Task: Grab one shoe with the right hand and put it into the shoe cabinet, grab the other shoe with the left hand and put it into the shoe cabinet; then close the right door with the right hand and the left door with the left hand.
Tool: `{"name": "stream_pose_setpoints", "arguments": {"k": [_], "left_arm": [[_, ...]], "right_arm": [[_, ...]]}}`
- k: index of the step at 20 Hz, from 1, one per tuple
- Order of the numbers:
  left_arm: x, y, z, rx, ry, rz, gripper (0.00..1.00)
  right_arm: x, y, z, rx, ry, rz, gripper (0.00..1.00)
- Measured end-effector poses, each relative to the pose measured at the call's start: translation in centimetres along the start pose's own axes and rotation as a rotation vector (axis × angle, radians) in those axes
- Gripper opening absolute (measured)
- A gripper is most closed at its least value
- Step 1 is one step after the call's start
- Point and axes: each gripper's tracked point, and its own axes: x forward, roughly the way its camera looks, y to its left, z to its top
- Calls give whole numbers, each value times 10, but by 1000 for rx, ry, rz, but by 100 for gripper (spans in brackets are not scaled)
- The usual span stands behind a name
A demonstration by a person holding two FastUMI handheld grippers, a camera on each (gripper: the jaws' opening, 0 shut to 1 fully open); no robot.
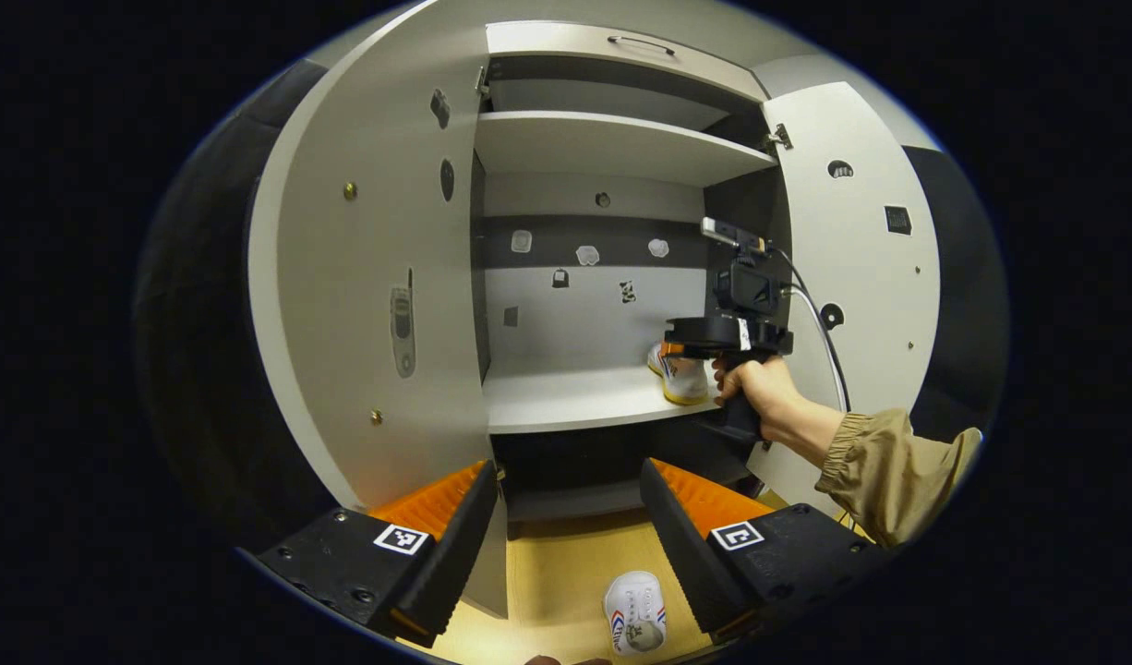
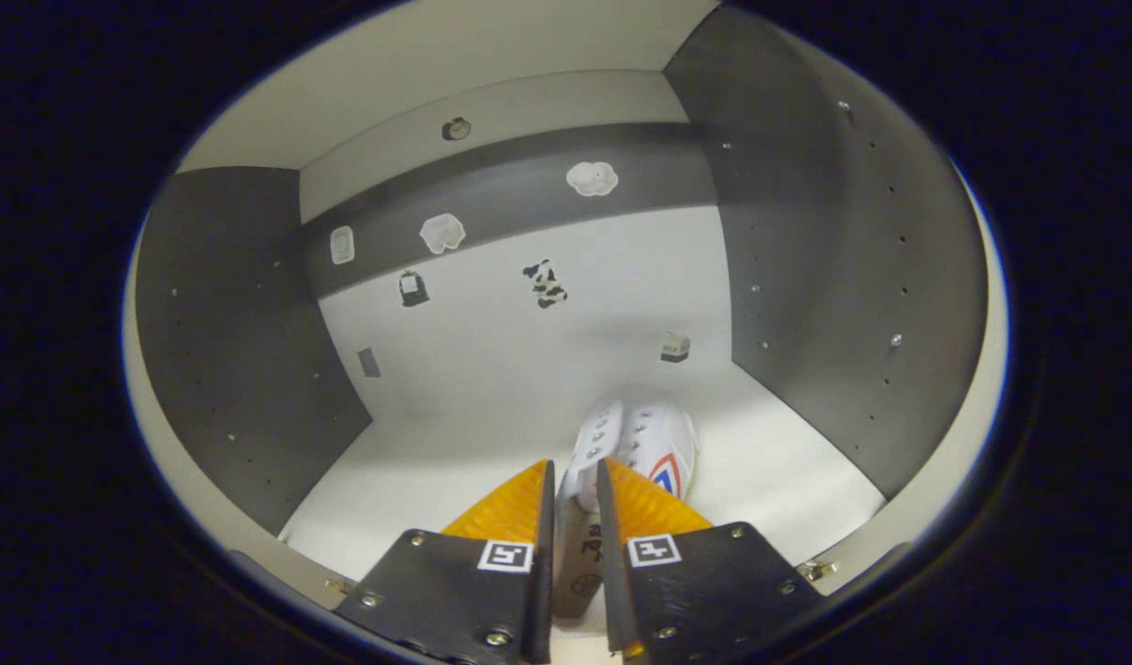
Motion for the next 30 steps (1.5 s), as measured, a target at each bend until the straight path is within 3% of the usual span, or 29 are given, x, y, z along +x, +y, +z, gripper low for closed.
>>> {"name": "stream_pose_setpoints", "arguments": {"k": [8,12,17,23,24,26,30], "left_arm": [[37,-23,-84,14,154,-79,96],[52,-40,-163,-5,313,-123,96],[53,-57,-271,-92,543,-180,96],[49,-59,-349,-101,698,-191,93],[49,-61,-358,-106,721,-195,97],[47,-62,-377,-114,768,-185,87],[50,-72,-386,-212,786,-215,81]], "right_arm": [[-126,7,68,-42,-207,37,23],[-193,6,95,-71,-301,41,23],[-260,2,104,-90,-341,45,23],[-313,2,117,-85,-363,70,23],[-319,0,119,-86,-371,70,23],[-332,-3,121,-89,-382,72,23],[-346,-11,126,-112,-404,48,23]]}}
